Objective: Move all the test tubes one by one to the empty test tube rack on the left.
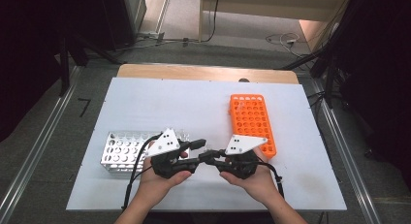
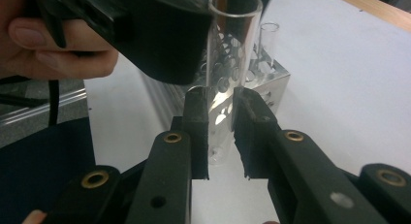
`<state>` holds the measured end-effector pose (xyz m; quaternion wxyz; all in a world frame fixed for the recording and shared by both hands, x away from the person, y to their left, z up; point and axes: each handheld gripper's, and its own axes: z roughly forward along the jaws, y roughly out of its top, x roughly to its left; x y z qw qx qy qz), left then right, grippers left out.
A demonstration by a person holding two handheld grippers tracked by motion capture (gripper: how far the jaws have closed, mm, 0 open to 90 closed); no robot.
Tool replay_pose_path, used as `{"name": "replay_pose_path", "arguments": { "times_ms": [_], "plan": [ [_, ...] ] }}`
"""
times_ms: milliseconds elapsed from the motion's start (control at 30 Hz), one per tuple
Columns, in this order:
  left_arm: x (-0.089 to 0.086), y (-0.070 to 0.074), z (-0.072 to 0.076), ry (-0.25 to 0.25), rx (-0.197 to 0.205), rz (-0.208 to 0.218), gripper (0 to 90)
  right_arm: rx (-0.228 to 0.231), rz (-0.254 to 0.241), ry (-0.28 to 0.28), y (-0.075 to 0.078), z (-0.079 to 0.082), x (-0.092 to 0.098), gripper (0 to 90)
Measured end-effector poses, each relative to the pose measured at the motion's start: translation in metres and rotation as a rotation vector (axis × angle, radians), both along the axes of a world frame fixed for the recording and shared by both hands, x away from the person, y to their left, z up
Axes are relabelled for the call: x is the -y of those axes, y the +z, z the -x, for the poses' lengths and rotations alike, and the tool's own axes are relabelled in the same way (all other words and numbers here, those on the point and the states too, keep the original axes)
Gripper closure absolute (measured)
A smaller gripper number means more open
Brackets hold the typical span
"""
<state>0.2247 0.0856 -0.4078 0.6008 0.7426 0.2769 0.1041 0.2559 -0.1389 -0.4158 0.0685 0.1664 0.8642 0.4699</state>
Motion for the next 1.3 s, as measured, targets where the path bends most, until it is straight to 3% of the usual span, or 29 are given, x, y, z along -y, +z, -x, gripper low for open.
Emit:
{"name": "replay_pose_path", "arguments": {
  "times_ms": [500, 1300],
  "plan": [
    [0.0025, -0.0004, 0.0009, -0.012, 0.01, -0.013, 72.1, -0.002, 0.004, 0.024, -0.0003, 0.0038, -0.0044, 74.0],
    [0.0012, 0.0007, 0.0026, 0.013, 0.047, -0.028, 75.5, -0.015, -0.009, 0.025, 0.0, 0.0029, -0.0037, 73.5]
  ]
}}
